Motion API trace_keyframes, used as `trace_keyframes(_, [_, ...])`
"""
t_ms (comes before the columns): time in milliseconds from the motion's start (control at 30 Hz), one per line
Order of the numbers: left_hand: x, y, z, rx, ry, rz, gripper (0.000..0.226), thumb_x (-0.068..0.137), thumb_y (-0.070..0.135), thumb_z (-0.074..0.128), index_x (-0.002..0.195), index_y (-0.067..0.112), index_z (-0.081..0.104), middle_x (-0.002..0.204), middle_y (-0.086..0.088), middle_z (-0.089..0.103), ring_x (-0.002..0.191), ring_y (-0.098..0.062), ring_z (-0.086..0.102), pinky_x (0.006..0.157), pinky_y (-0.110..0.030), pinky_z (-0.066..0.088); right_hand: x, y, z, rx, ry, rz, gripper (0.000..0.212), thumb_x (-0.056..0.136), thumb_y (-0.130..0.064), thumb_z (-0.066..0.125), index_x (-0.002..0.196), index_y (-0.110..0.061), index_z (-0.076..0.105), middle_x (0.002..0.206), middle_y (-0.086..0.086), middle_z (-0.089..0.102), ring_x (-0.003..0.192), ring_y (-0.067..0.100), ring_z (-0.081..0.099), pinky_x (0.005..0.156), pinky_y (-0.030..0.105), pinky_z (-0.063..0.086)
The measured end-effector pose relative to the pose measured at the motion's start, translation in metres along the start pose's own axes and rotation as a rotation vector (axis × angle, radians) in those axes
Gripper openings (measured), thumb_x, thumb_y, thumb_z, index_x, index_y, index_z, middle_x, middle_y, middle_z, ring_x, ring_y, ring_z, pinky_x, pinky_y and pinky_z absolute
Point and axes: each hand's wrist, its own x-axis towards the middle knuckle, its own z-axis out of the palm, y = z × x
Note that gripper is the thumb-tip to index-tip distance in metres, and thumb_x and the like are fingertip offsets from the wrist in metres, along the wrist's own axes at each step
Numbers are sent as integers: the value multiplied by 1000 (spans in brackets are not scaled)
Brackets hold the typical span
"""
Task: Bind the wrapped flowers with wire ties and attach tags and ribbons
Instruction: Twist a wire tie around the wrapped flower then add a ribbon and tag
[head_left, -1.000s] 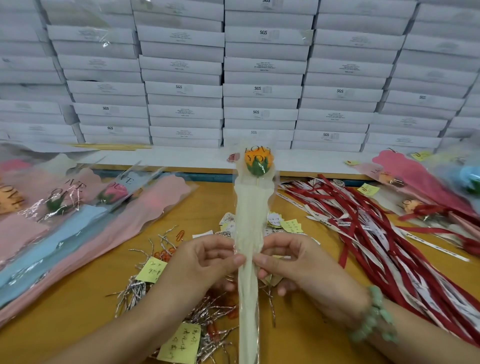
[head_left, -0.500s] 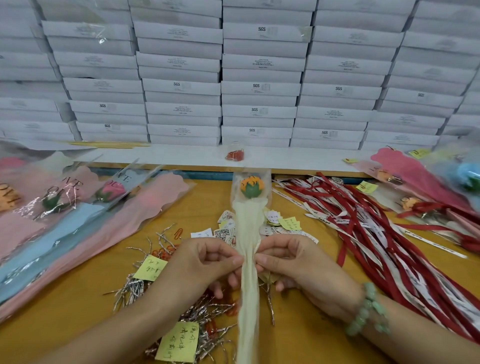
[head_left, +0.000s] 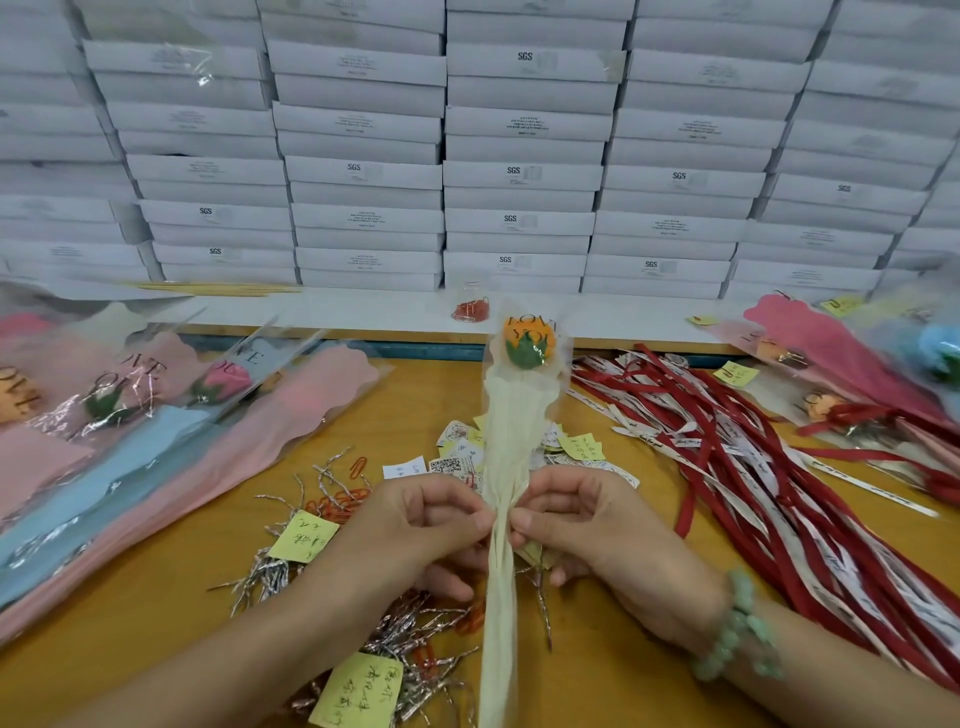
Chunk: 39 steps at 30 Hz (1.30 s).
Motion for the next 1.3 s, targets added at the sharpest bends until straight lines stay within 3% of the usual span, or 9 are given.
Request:
trace_keyframes(200, [-3, 6, 1, -169, -72, -86, 17, 81, 11, 70, 92, 7, 57, 100, -25, 72, 91, -34, 73, 61, -27, 60, -1, 0, 2, -80, 15, -49, 11, 83, -6, 70, 94, -2, 68, 74, 4, 69, 59, 11, 60, 44, 17, 47])
trace_keyframes(433, [-1, 5, 1, -203, -28, -81, 17, 77, 5, 71, 90, 2, 60, 95, -27, 72, 82, -30, 74, 61, -26, 59, -2, -2, 1, -93, 0, -62, 15, 84, -6, 70, 96, 4, 70, 81, 11, 72, 60, 9, 62, 46, 17, 48])
trace_keyframes(567, [-1, 3, 1, -203, 22, -46, 16, 77, 4, 70, 88, 0, 59, 87, -24, 72, 73, -27, 73, 59, -26, 58, -1, -6, -1, -36, -3, -33, 16, 82, -5, 72, 97, 1, 73, 86, 13, 75, 71, 12, 70, 51, 19, 53])
trace_keyframes(733, [-2, 4, 2, -180, 8, -16, 17, 76, 4, 72, 88, -3, 62, 88, -26, 72, 73, -27, 72, 63, -26, 58, -3, -9, 0, 14, 15, -23, 29, 70, -18, 78, 95, -3, 75, 88, 15, 75, 75, 15, 72, 52, 19, 54])
trace_keyframes(867, [-2, 2, 5, -228, 26, -12, 23, 73, 1, 73, 90, -1, 59, 87, -27, 71, 70, -29, 72, 61, -27, 58, -2, -8, 2, 18, 30, -11, 21, 67, -20, 81, 84, -8, 76, 84, 14, 75, 72, 15, 71, 49, 18, 52])
trace_keyframes(1133, [-6, 7, 15, -14, 78, 87, 9, 86, -1, 66, 90, -4, 58, 82, -22, 74, 76, -32, 74, 63, -25, 60, 1, -9, -1, -40, 66, 56, 33, 74, -13, 80, 96, 7, 68, 83, 17, 74, 63, 15, 68, 45, 17, 47])
trace_keyframes(1200, [-7, 8, 17, -5, 75, 84, 10, 87, -1, 65, 92, -7, 59, 82, -21, 74, 77, -31, 75, 64, -25, 60, 1, -9, 0, -39, 87, 53, 26, 74, -11, 80, 89, 6, 68, 74, 13, 72, 54, 10, 64, 42, 15, 44])
trace_keyframes(1267, [-8, 7, 17, -6, 70, 75, 11, 89, 2, 64, 95, -7, 60, 83, -20, 75, 78, -28, 75, 63, -24, 59, 0, -10, 0, -41, 90, 32, 11, 75, -8, 79, 73, -5, 69, 64, 8, 69, 44, 5, 59, 38, 12, 40])
trace_keyframes(1300, [-8, 7, 16, -17, 66, 70, 12, 89, 3, 64, 95, -6, 60, 84, -20, 75, 79, -28, 75, 63, -23, 58, 0, -10, 0, -40, 92, 21, 13, 76, -7, 79, 68, -9, 68, 61, 6, 68, 42, 4, 57, 37, 11, 38])
